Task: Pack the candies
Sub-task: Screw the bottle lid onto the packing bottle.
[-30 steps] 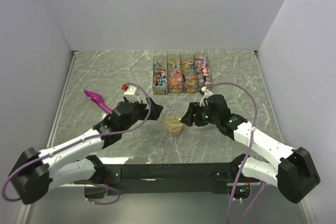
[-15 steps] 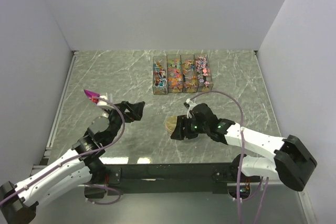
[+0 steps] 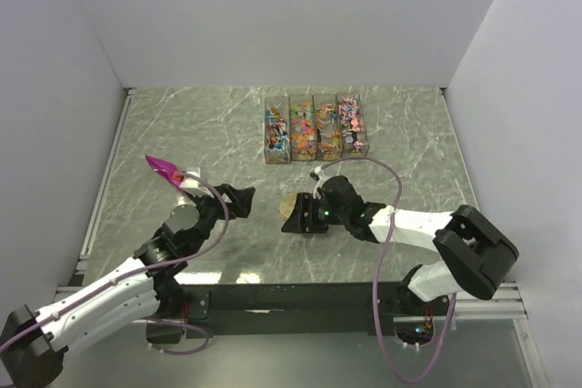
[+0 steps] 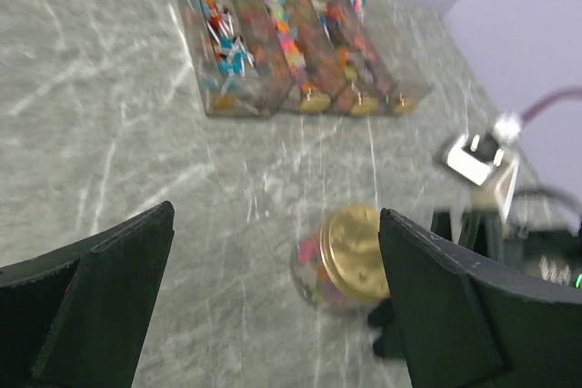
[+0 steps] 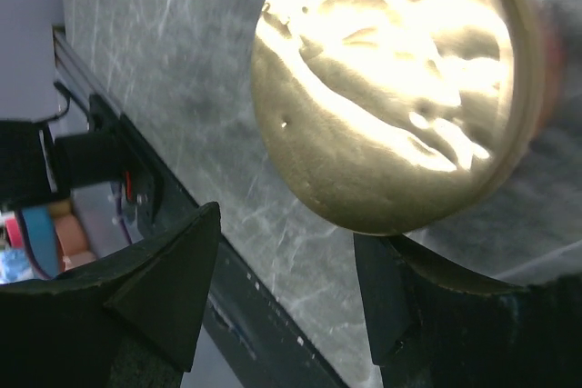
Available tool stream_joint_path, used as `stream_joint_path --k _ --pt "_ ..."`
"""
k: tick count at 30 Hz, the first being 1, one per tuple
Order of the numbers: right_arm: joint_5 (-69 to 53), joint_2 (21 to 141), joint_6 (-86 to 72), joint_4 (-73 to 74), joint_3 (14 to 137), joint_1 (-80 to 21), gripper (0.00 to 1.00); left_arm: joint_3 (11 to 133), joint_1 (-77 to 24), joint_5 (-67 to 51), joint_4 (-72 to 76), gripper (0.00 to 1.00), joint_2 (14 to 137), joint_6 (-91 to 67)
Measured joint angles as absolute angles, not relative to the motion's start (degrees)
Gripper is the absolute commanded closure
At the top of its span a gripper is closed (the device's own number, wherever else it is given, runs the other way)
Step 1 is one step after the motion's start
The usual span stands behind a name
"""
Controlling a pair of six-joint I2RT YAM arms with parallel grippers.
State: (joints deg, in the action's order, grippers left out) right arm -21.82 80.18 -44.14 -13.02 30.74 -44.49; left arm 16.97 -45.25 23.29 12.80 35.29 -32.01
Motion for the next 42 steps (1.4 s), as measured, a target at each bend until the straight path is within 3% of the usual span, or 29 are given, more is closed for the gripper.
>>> stream_joint_path --k 15,28,42 --pt "-19.9 80.38 -37.67 -13.15 34.13 -31.79 0.3 8.16 -46.52 6.55 41.08 0.01 55.92 -21.52" --pt "-21.69 78.54 -25.17 0.51 43.7 -28.75 0.28 8.93 -49.95 5.26 63.11 0.0 83.22 -12.84" --pt "-24.18 94.63 -16.45 11.99 63.31 -26.57 0.35 16.86 -50.09 5.45 73.03 0.01 102.54 -6.63"
